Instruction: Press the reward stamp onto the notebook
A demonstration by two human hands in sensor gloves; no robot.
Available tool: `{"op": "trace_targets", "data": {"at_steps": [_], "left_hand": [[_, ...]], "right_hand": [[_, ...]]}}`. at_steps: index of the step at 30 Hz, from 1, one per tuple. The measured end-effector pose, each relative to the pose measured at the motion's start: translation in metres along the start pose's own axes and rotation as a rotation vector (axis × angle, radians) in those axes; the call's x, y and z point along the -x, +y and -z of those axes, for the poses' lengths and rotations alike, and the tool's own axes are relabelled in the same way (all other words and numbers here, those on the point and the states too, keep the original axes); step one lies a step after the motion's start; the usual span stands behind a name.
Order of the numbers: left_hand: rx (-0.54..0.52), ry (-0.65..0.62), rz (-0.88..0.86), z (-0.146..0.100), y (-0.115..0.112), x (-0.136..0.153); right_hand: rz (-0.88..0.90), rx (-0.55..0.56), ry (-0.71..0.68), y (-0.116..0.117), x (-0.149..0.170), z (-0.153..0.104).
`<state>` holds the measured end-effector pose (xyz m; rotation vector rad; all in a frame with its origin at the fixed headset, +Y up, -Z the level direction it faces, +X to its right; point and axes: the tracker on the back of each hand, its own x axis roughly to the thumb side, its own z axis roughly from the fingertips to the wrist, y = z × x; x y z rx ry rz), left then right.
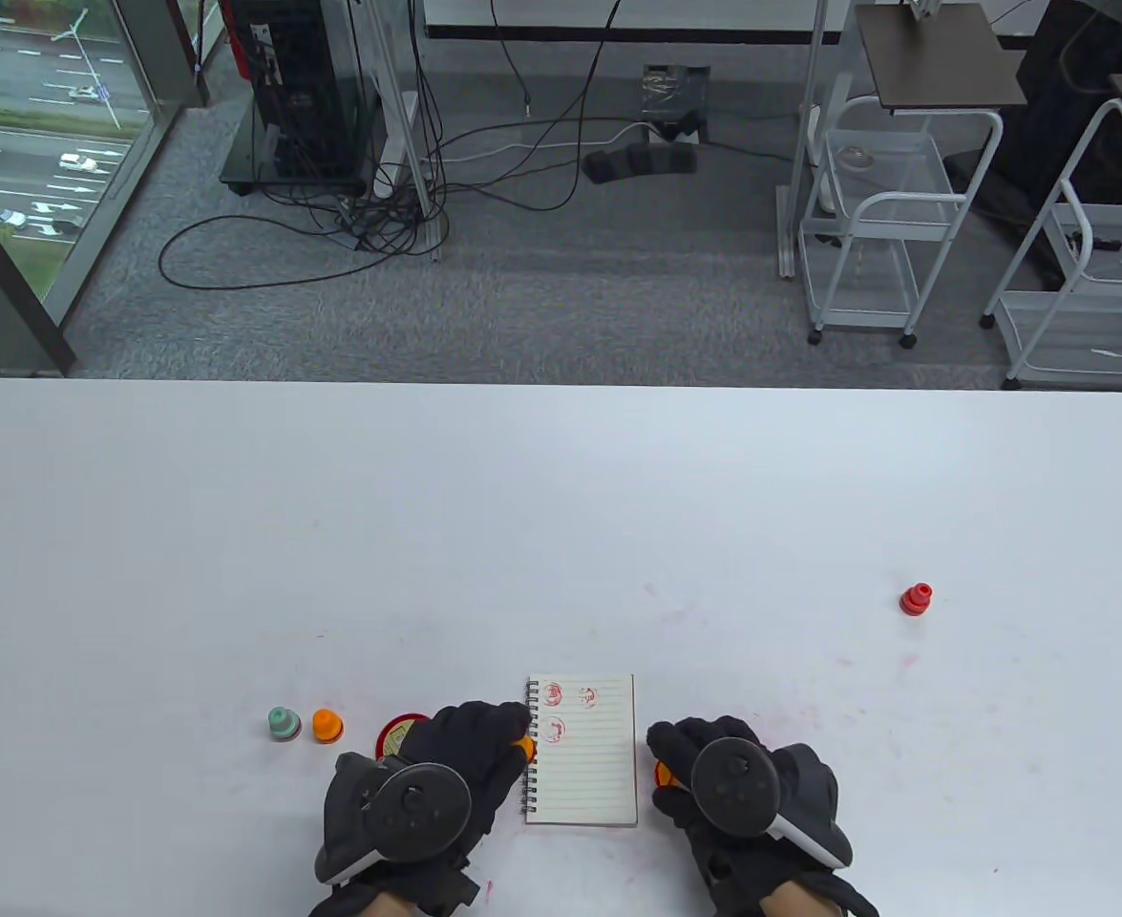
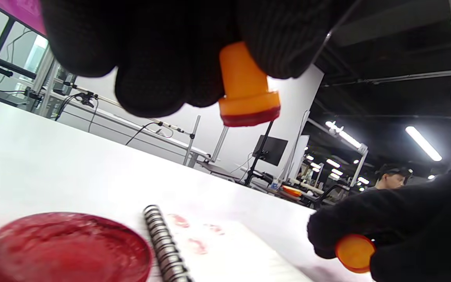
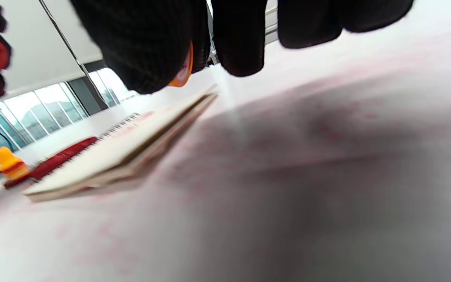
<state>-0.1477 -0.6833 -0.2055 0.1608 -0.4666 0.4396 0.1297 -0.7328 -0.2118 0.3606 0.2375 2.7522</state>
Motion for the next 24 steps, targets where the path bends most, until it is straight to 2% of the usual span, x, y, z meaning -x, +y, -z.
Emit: {"op": "trace_targets", "data": {"at_steps": [7, 15, 21, 24], "left_hand": [[0.002, 0.014, 0.008, 0.0, 0.001, 0.003], [0.004, 0.026, 0.003, 0.0, 0.003, 0.008], [0.011, 0.039, 0.024, 0.0, 0.004, 0.011], [0.04, 0.046, 0.07, 0.002, 0.006, 0.011]], "right_hand": [[-0.097, -0.126, 0.07, 0.013, 0.016, 0.005], [-0.08, -0.128, 0.093, 0.012, 0.021, 0.006], [-0.032, -0.096, 0.072, 0.004, 0.02, 0.004], [0.022, -0.004, 0.005, -0.005, 0.017, 0.002]]}}
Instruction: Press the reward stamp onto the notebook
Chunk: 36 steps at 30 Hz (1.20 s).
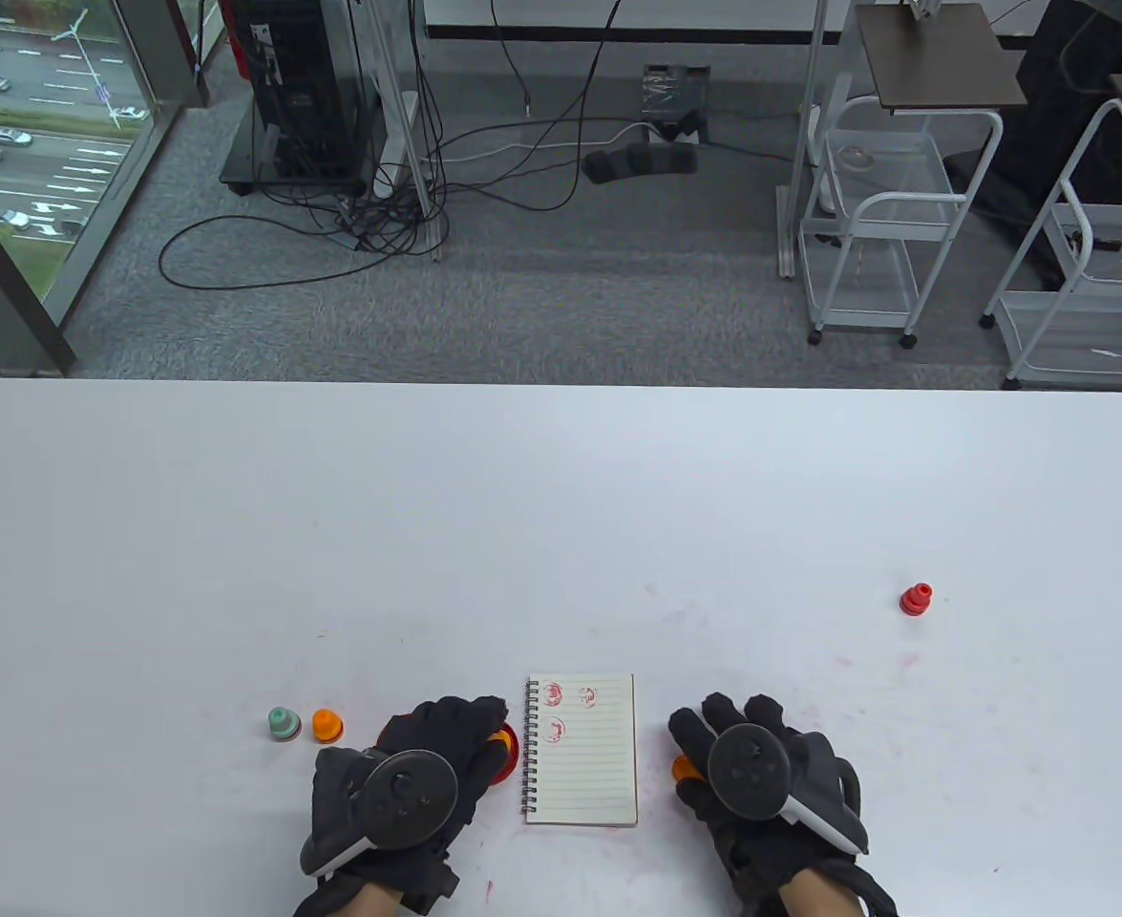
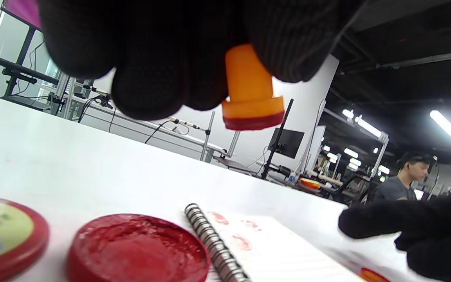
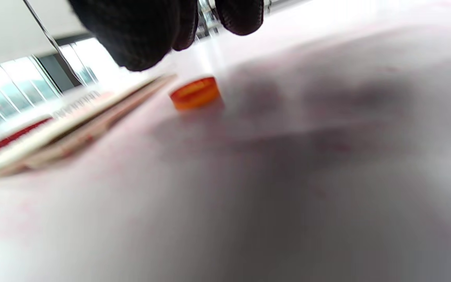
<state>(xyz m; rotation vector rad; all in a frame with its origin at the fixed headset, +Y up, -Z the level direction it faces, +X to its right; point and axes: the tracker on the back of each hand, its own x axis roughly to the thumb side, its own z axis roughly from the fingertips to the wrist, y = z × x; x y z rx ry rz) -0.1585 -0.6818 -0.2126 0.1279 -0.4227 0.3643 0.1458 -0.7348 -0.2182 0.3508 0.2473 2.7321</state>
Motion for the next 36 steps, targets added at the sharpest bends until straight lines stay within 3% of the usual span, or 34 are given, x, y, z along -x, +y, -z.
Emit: {"op": "trace_targets", "data": {"at_steps": [4, 13, 19, 26, 31, 36], "left_hand": [[0.054, -0.004, 0.071, 0.004, 0.0, 0.002], [0.212, -0.032, 0.188, 0.021, -0.01, -0.001], [0.385, -0.032, 0.27, 0.034, -0.026, -0.005], [0.427, -0.046, 0.343, 0.042, -0.037, -0.01], [0.399, -0.094, 0.358, 0.046, -0.041, -0.012], [0.454, -0.1, 0.385, 0.048, -0.052, -0.009]], "right_hand": [[0.019, 0.063, -0.037, -0.008, -0.004, -0.003], [0.031, 0.079, -0.016, -0.018, -0.004, -0.004], [0.043, 0.081, -0.022, -0.019, -0.003, -0.004], [0.058, 0.081, -0.022, -0.018, -0.002, -0.004], [0.064, 0.08, -0.025, -0.018, -0.002, -0.003], [0.066, 0.081, -0.021, -0.019, -0.002, -0.003]]}}
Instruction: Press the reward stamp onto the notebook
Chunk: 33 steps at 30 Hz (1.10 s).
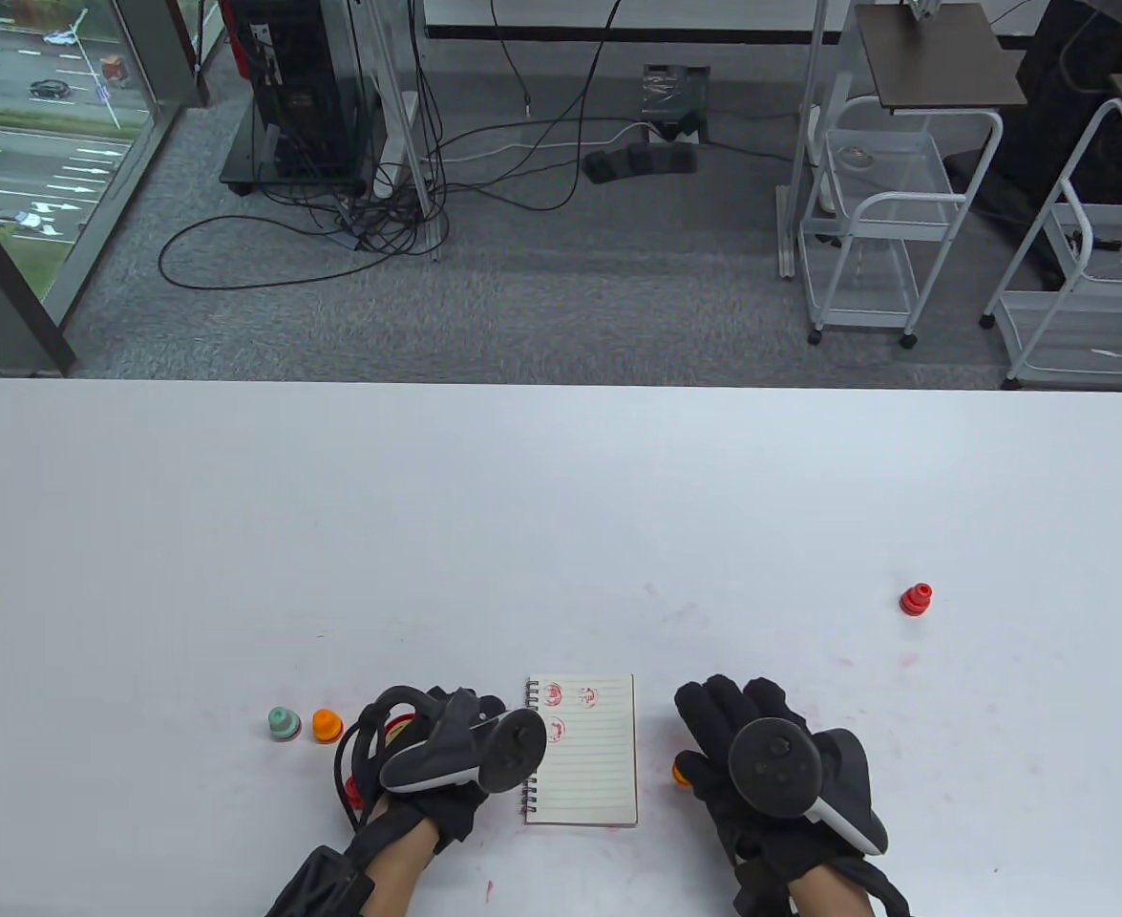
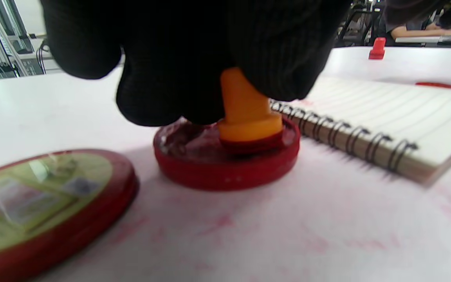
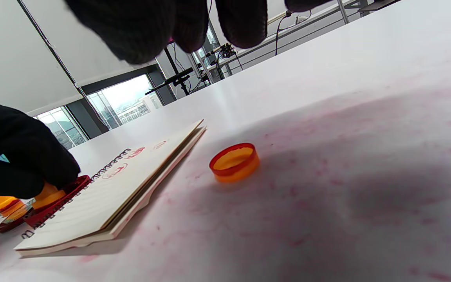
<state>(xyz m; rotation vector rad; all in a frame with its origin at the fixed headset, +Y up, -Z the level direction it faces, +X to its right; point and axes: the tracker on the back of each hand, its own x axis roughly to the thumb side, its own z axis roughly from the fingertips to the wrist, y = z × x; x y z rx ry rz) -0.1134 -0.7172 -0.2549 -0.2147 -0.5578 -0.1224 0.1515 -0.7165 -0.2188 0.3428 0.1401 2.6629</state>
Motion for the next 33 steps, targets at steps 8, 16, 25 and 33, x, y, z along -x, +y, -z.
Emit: {"op": "trace_targets", "data": {"at_steps": [8, 16, 25, 33], "left_hand": [[0.011, 0.015, -0.063, 0.007, 0.004, 0.008], [0.077, 0.0, -0.054, 0.016, 0.007, 0.008], [0.08, 0.015, -0.121, 0.016, 0.006, 0.013], [0.078, 0.04, -0.133, 0.016, 0.006, 0.013]], "right_hand": [[-0.008, -0.019, -0.009, 0.003, -0.001, 0.002], [-0.01, -0.026, -0.009, 0.003, -0.002, 0.002], [-0.003, -0.035, -0.009, 0.003, -0.001, 0.002], [0.008, -0.034, -0.007, 0.003, -0.001, 0.002]]}}
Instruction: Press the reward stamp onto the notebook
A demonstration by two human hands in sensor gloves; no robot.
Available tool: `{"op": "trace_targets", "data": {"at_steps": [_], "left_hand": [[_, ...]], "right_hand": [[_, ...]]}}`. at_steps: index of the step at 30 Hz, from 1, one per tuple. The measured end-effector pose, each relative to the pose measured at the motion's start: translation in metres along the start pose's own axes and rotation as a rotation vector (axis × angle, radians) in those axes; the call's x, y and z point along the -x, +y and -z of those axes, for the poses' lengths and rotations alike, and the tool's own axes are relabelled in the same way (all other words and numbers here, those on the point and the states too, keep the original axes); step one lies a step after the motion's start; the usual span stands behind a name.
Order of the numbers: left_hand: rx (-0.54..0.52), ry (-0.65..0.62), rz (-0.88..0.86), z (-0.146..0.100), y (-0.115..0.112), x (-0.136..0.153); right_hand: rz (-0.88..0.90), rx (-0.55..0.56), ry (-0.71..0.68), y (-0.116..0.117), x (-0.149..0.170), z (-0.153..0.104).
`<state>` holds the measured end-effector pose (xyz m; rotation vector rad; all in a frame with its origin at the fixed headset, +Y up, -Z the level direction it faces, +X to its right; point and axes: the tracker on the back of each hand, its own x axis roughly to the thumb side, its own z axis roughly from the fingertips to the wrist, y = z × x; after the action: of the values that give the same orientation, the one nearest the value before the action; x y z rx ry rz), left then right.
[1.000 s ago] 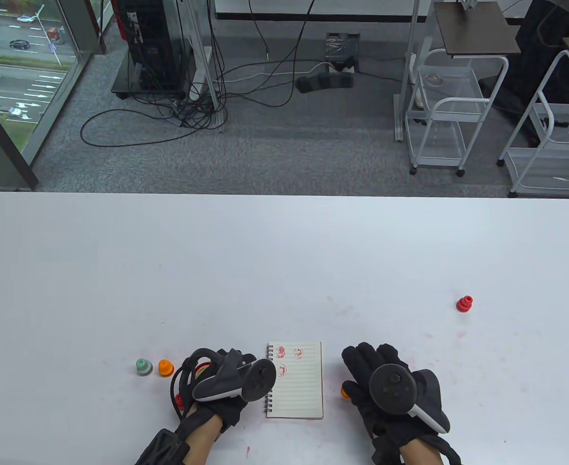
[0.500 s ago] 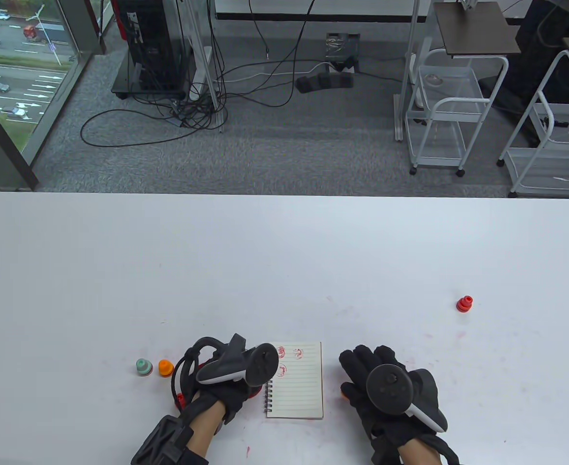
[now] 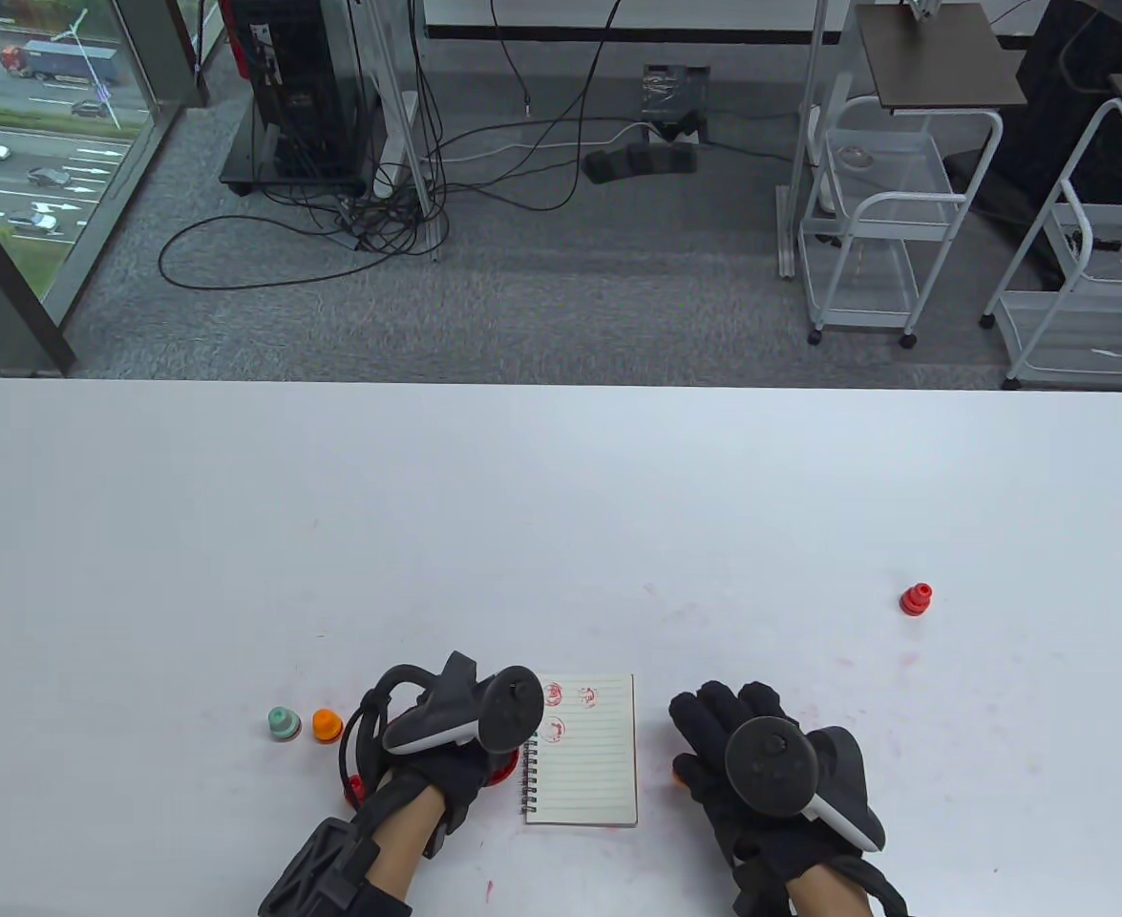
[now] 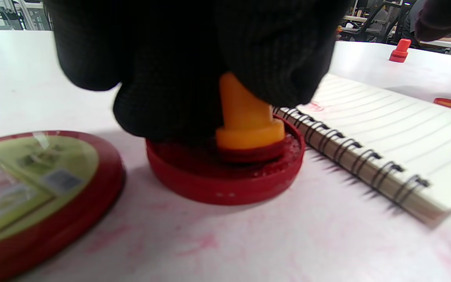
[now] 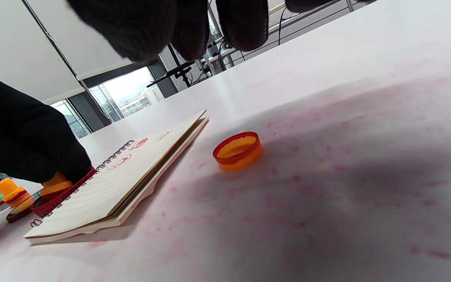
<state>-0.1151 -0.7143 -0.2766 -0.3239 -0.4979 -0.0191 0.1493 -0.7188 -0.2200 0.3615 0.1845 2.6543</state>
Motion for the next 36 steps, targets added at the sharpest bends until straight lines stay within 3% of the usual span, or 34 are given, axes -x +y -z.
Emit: {"op": "trace_targets", "data": {"at_steps": [14, 26, 36], "left_hand": [[0.056, 0.004, 0.064, 0.0, 0.001, -0.007], [-0.077, -0.012, 0.085, -0.017, 0.023, -0.016], [-0.105, -0.075, 0.058, -0.004, 0.036, -0.037]], "right_hand": [[0.008, 0.0, 0.0, -0.001, 0.001, 0.0], [0.021, 0.025, -0.004, -0.003, 0.002, -0.001], [0.033, 0.04, -0.014, -0.005, 0.002, -0.002]]}}
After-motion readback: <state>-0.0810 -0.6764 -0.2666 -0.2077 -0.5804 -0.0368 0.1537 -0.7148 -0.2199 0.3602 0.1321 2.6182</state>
